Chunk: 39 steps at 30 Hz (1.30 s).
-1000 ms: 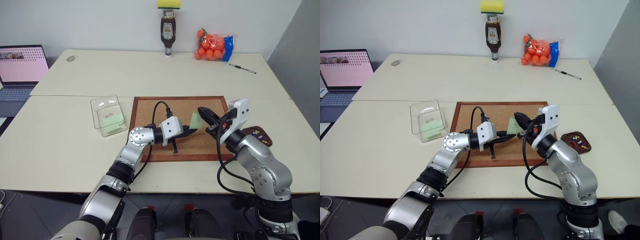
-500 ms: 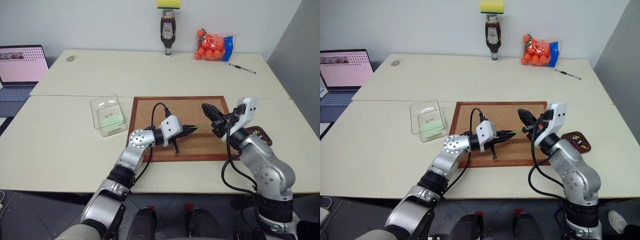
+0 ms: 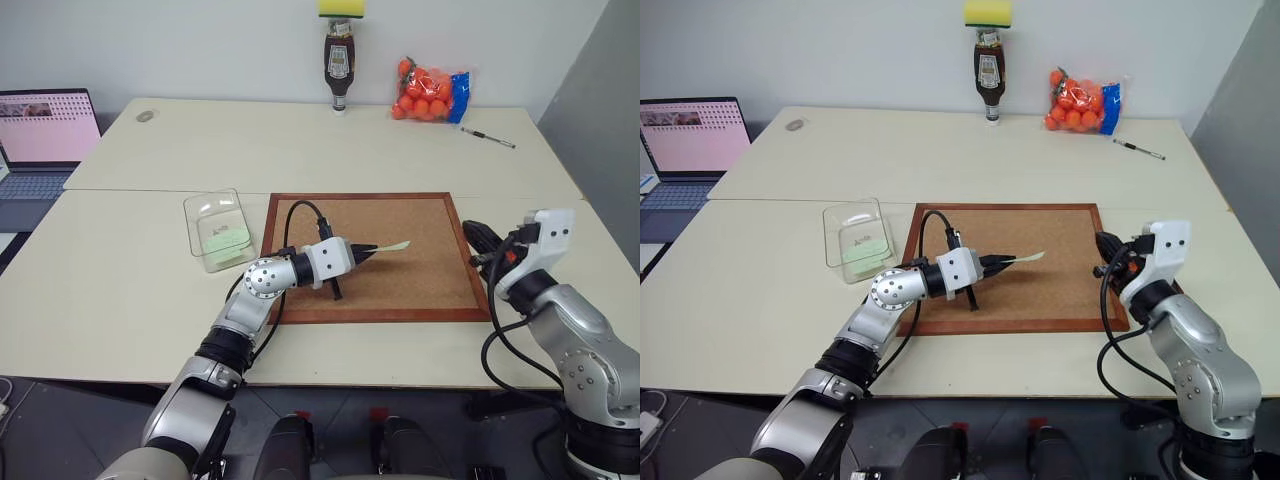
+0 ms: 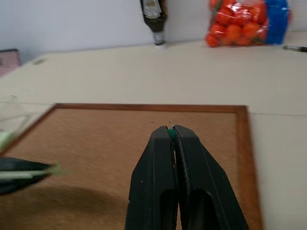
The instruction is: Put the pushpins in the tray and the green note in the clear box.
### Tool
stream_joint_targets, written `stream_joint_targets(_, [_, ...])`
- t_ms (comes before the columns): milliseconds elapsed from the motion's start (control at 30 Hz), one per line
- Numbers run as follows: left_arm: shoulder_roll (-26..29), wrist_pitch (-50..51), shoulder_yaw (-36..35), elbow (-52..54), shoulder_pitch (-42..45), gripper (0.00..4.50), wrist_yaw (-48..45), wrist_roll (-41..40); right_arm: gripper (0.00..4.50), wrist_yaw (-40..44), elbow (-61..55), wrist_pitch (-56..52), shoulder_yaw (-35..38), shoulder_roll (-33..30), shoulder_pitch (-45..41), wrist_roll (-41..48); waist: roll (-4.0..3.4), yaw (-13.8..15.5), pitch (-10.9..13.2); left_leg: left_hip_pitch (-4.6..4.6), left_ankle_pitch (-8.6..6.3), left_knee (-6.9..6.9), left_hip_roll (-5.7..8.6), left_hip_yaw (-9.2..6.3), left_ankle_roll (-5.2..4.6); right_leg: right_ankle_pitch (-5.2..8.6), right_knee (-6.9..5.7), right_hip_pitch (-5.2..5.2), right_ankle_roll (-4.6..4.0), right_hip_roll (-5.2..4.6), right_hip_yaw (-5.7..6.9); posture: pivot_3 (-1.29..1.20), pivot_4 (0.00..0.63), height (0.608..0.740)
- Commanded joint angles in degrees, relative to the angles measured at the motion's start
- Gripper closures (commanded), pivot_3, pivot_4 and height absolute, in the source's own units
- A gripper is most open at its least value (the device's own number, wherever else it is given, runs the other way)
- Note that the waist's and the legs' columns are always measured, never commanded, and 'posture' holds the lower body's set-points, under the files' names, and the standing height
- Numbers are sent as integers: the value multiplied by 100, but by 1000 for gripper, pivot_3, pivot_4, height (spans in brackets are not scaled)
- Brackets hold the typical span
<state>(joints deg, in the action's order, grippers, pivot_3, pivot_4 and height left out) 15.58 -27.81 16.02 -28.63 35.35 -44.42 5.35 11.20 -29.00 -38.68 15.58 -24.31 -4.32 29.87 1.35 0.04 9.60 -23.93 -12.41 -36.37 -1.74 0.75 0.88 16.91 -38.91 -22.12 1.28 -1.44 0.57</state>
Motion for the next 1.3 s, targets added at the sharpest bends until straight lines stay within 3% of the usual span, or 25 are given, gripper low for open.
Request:
stream_joint_targets(33, [-8, -179, 39, 235, 30, 4445, 143, 113, 4500, -132, 103, 305, 334, -182, 295, -486, 0, -3, 0, 2, 0, 0, 1, 3, 0, 0, -1, 0, 0, 0, -1, 0, 150, 740])
stream_joint_targets(433, [-83, -137, 41, 223, 24, 4445, 246, 169, 4500, -246, 1157, 428, 397, -306, 228, -1225, -1, -26, -1, 8, 0, 0, 1, 10, 0, -1, -5, -2, -1, 15, -3, 0, 150, 740])
stream_joint_targets(833, [-95, -51, 43, 246, 13, 4500, 262, 161, 1968, -226, 1394, 365, 398, -216, 77, -1330, -1, -18, -1, 6, 0, 0, 2, 10, 0, -1, -4, -2, -1, 14, -4, 0, 150, 740])
stream_joint_targets(1133, [-127, 50, -3, 268, 31, 4500, 307, 123, 1968, -234, 1069, 551, 537, -91, 112, -1215, -1, -18, -1, 6, 0, 0, 1, 9, 0, -1, -5, -2, -1, 14, -4, 0, 150, 740])
stream_joint_targets(1300, [-234, 985, -416, 640, 71, 4500, 759, -86, 1968, 471, 168, 819, 326, -174, 350, -869, -2, -23, -1, 6, 0, 0, 1, 8, 0, -1, -5, -2, 0, 14, -3, 0, 150, 740])
